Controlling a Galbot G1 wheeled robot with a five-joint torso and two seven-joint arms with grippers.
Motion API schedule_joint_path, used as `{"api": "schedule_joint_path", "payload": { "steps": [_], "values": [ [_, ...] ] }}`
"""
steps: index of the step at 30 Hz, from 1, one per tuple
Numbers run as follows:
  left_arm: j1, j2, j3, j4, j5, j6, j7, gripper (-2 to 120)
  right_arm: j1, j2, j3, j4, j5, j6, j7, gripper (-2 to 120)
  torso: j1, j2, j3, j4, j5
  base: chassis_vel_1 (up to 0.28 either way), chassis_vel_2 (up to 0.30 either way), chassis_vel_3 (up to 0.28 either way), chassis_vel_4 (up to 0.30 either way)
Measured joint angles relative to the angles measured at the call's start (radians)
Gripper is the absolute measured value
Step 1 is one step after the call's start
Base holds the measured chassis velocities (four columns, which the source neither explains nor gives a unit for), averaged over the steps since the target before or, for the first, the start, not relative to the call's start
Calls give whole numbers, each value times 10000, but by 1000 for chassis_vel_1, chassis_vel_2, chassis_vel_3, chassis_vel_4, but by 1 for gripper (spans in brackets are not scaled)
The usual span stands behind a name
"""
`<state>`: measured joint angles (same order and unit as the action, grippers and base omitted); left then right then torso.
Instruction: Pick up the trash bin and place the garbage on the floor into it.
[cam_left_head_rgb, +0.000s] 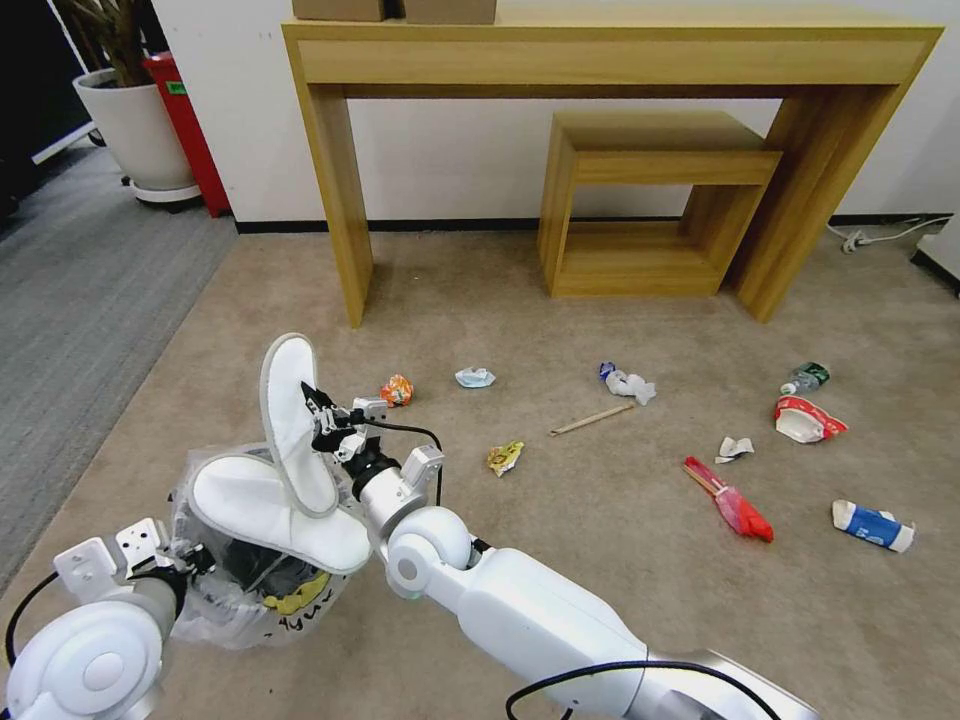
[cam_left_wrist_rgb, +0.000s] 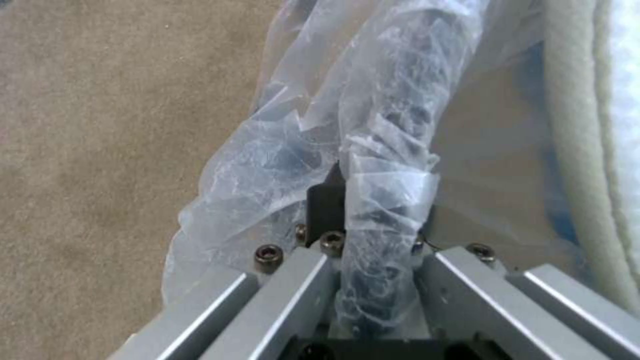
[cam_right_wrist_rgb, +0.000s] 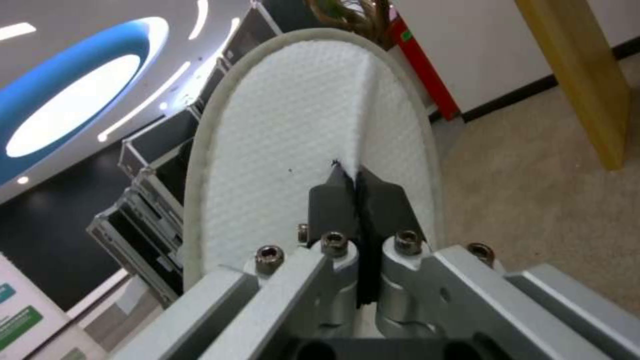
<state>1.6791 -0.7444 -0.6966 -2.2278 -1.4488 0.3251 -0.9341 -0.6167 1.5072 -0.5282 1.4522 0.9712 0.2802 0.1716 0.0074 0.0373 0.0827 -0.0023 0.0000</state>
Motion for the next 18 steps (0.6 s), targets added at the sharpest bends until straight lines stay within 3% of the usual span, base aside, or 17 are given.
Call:
{"api": "schedule_joint_path", "payload": {
  "steps": [18],
  "values": [
    [-23, 28, 63, -261, -91, 1, -76, 0, 10, 150, -162, -124, -57, -66, 168, 0, 0, 0, 0, 0, 0, 0, 0, 0, 0]
  ]
}}
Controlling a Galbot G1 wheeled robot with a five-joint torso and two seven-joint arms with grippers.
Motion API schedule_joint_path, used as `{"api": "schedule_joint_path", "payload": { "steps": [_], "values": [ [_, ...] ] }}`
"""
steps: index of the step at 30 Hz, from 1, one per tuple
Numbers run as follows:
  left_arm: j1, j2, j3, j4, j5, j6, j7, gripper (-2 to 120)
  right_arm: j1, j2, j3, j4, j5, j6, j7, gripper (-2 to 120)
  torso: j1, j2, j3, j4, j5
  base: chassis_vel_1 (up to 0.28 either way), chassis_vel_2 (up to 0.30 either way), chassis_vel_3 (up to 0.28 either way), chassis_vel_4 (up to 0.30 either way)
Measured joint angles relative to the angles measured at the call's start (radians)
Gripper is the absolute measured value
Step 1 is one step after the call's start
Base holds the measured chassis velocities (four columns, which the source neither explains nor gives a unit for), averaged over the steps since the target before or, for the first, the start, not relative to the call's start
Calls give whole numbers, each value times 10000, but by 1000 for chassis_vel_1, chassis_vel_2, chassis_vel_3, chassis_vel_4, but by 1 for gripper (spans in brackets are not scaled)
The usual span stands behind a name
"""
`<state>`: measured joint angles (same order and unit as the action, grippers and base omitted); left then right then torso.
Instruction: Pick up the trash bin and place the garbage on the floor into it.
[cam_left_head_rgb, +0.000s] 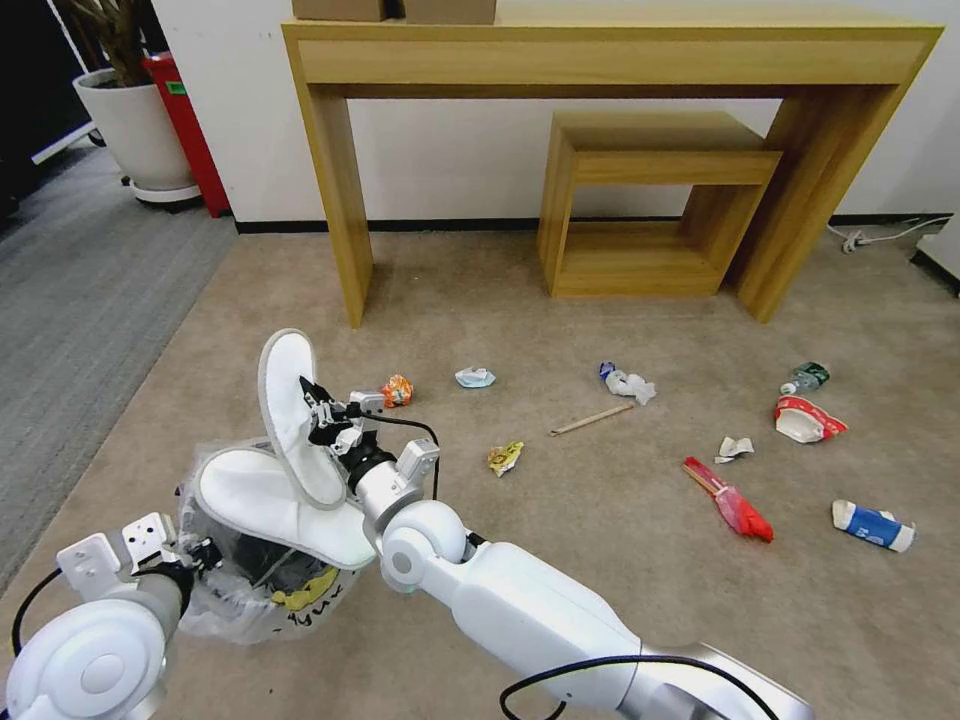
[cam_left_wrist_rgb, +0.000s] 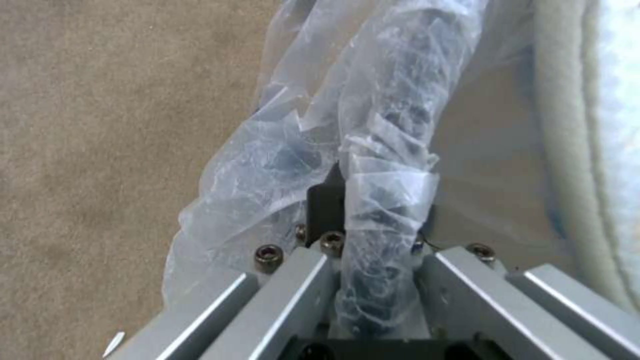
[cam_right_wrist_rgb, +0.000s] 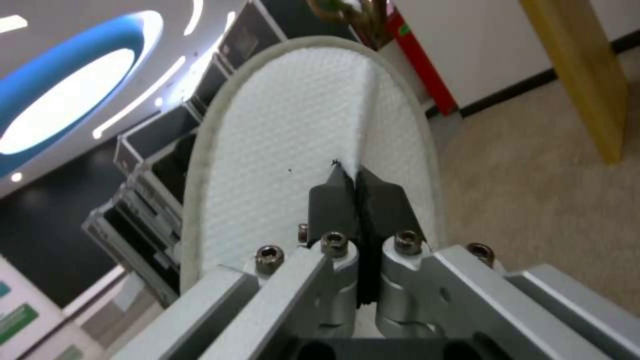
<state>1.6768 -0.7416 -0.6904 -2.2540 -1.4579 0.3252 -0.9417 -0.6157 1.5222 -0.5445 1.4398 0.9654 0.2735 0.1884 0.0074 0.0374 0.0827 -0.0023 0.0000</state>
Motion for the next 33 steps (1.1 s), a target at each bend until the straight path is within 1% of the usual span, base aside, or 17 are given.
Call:
{"api": "schedule_joint_path", "payload": {
  "steps": [6, 10, 24, 28, 31, 32, 33],
  "values": [
    [-1, 15, -11, 12, 8, 2, 8, 0, -291, 78, -626, -66, -280, 27, -21, 0, 0, 0, 0, 0, 0, 0, 0, 0, 0],
    [29, -7, -23, 12, 39, 3, 8, 0, -378, 124, -827, -103, -323, 52, -22, 0, 0, 0, 0, 1, 0, 0, 0, 0, 0],
    [129, -45, -185, -245, 0, 5, -9, 0, -396, -171, -985, 51, -381, 102, 89, 0, 0, 0, 0, -1, 0, 0, 0, 0, 0],
    [209, -40, -221, -318, 0, 5, -18, 0, -401, -176, -1119, -30, -715, 202, 148, 0, 0, 0, 0, 1, 0, 0, 0, 0, 0],
    [233, -39, -226, -387, 1, 5, -19, 0, -372, -269, -1252, -257, -1615, 389, 135, 0, 0, 0, 0, 0, 1, 0, 0, 0, 0],
    [233, -39, -226, -387, 1, 5, -19, 0, -372, -269, -1252, -257, -1615, 389, 135, 0, 0, 0, 0, 0, 1, 0, 0, 0, 0],
    [224, -43, -214, -400, 4, 5, -21, 0, -336, -325, -1280, -348, -1974, 476, 87, 0, -1, 0, 0, 0, 1, 0, 0, 0, 0]
  ]
}}
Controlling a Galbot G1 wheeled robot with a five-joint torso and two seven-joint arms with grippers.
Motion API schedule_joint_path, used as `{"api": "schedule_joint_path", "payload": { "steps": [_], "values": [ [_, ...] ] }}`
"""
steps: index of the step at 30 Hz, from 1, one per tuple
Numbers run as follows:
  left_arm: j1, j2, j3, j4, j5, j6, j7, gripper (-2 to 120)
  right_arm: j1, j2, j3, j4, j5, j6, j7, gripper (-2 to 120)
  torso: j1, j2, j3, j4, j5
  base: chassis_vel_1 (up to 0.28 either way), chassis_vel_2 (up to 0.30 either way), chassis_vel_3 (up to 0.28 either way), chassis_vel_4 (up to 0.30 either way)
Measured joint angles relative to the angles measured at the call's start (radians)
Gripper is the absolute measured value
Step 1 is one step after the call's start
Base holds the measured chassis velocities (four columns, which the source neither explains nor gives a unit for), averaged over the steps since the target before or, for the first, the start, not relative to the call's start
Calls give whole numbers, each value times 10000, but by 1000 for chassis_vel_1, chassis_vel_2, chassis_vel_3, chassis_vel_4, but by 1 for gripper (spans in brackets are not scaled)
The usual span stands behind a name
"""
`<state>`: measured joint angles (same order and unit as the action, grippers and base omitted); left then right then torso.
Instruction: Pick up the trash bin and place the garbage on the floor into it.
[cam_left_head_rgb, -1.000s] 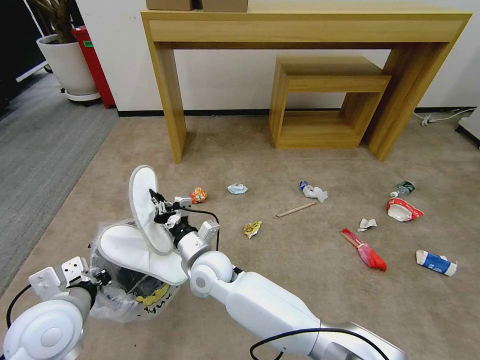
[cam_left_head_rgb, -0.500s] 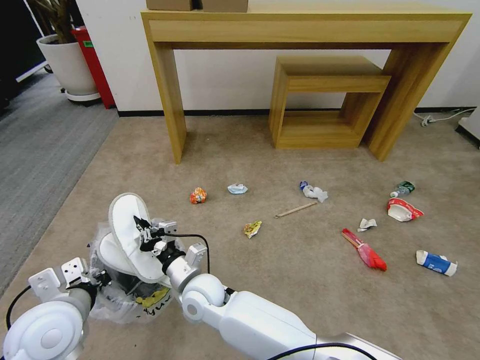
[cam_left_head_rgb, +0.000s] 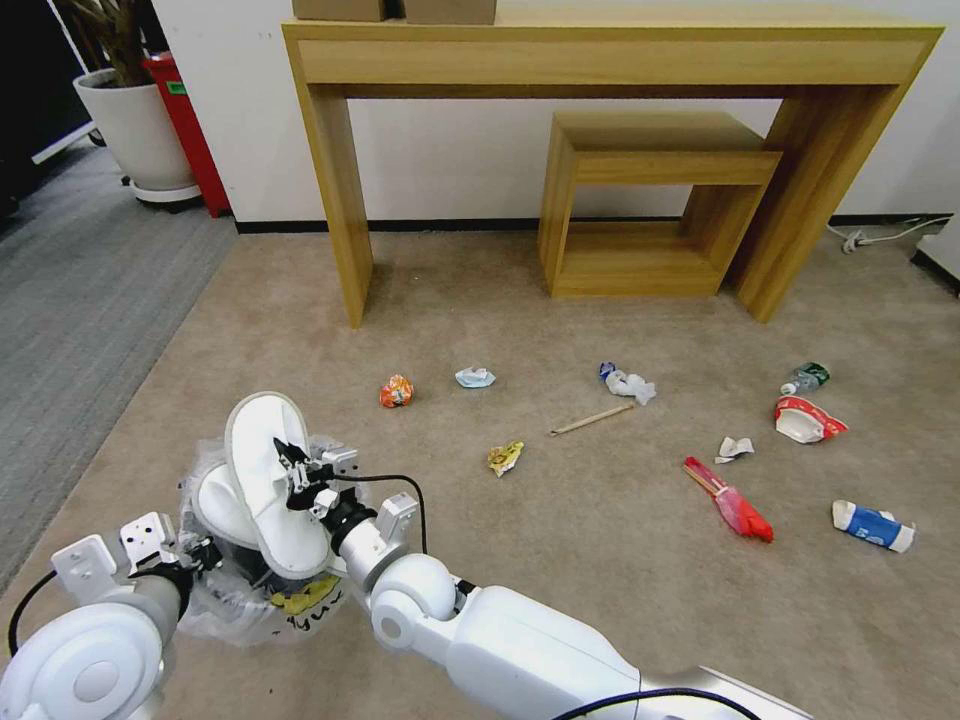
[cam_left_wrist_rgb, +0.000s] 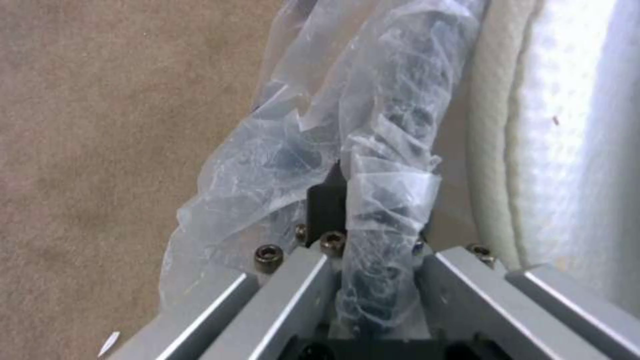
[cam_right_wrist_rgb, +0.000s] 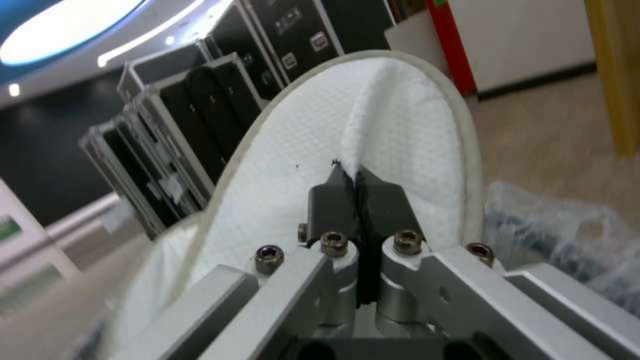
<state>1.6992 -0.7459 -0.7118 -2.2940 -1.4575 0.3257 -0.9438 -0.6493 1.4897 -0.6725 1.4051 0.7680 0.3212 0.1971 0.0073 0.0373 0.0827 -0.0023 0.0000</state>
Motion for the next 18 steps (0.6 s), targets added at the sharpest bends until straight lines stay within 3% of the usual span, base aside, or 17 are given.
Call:
{"api": "schedule_joint_path", "payload": {
  "steps": [9, 18],
  "values": [
    [-18, -39, 94, 4, 59, 0, -5, 0, 335, -322, -70, -280, -1337, 388, -153, 0, 0, 1, 0, 0, 0, 0, 0, 0, 0],
    [-5, -42, 152, 129, 163, 11, 28, 0, 526, -321, 22, -305, -1251, 398, -111, 0, 1, 1, 0, -1, 0, 0, 0, 0, 0]
  ]
}}
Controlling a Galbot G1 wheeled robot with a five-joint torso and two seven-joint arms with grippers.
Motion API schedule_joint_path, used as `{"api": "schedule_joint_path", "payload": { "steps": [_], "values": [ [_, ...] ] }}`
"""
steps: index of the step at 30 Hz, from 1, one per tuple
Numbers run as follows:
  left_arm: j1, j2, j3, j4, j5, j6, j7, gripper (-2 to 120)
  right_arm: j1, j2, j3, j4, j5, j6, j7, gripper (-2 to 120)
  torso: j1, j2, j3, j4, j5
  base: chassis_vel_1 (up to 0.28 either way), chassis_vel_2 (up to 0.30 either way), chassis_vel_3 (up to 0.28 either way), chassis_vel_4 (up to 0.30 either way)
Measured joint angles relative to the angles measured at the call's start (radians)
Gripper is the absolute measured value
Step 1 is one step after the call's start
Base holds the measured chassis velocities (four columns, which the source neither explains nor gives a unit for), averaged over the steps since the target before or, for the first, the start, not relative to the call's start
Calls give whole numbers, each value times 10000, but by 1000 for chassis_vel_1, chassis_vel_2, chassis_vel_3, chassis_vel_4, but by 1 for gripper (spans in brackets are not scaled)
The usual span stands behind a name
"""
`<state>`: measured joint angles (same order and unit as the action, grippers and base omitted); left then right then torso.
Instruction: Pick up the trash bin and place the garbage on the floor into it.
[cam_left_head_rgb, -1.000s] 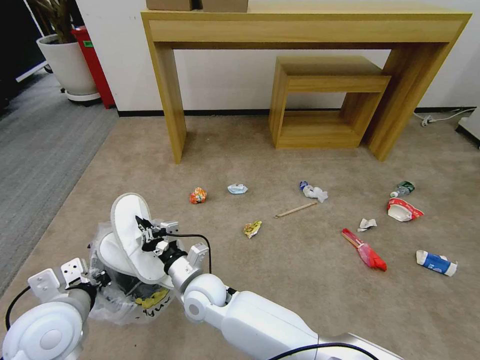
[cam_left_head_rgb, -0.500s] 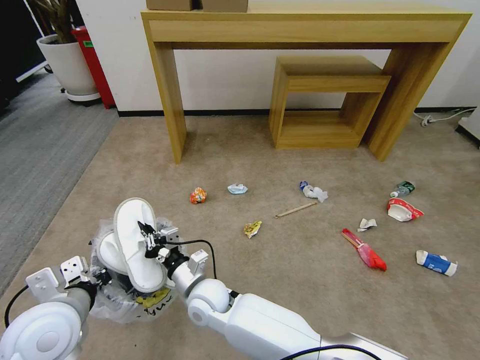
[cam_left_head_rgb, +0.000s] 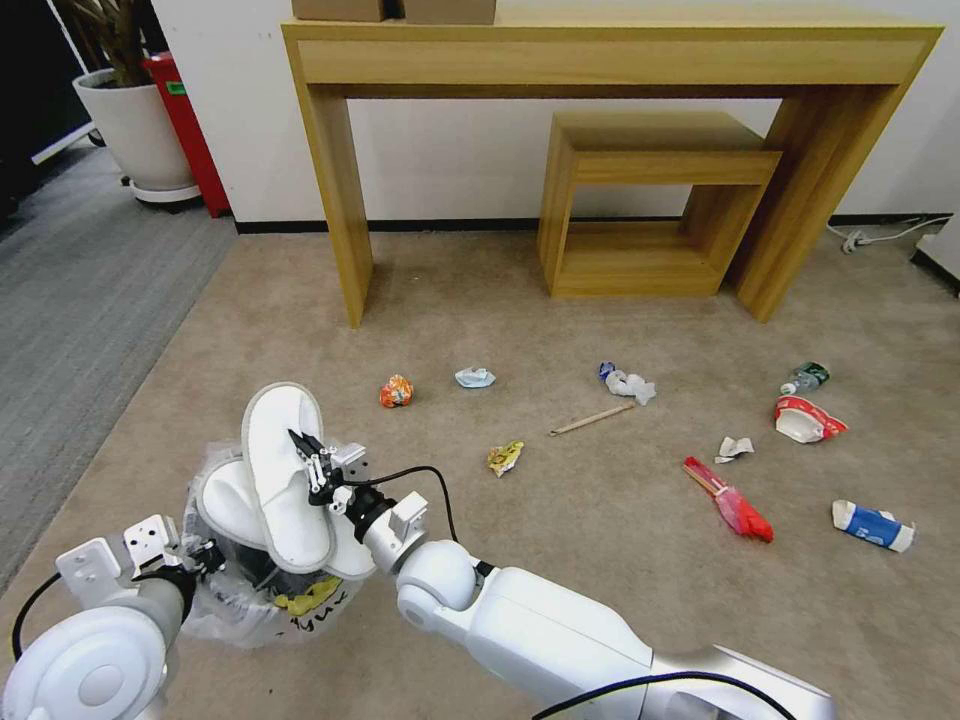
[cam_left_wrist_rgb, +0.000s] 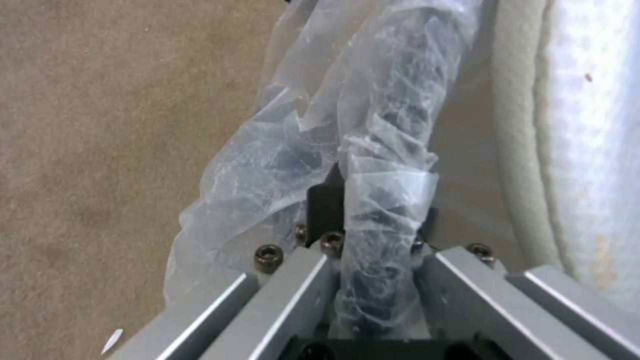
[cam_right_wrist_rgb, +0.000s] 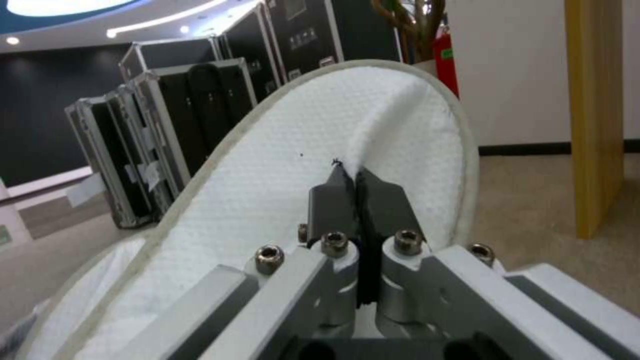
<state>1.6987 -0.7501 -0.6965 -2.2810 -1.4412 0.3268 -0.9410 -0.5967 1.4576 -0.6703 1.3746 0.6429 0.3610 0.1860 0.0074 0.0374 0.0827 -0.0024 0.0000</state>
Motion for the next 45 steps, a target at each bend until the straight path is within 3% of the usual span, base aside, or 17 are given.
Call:
{"api": "schedule_joint_path", "payload": {
  "steps": [13, 20, 45],
  "values": [
    [-90, -1, 104, 194, 69, 13, 66, 0, 477, 153, 569, 219, 268, -26, 64, 0, 0, -1, 0, 1, -1, 0, 0, 0, 0],
    [-126, -23, 102, 184, 21, 13, 43, 0, 622, 217, 805, 279, -475, 153, 24, 0, 0, 0, 0, 1, 0, 0, 0, 0, 0],
    [-12, -105, 152, -164, 104, 14, -35, 0, 514, 1227, 473, -808, -1452, 583, -26, 0, 0, -1, 0, 1, -1, 0, 0, 0, 0]
  ]
}}
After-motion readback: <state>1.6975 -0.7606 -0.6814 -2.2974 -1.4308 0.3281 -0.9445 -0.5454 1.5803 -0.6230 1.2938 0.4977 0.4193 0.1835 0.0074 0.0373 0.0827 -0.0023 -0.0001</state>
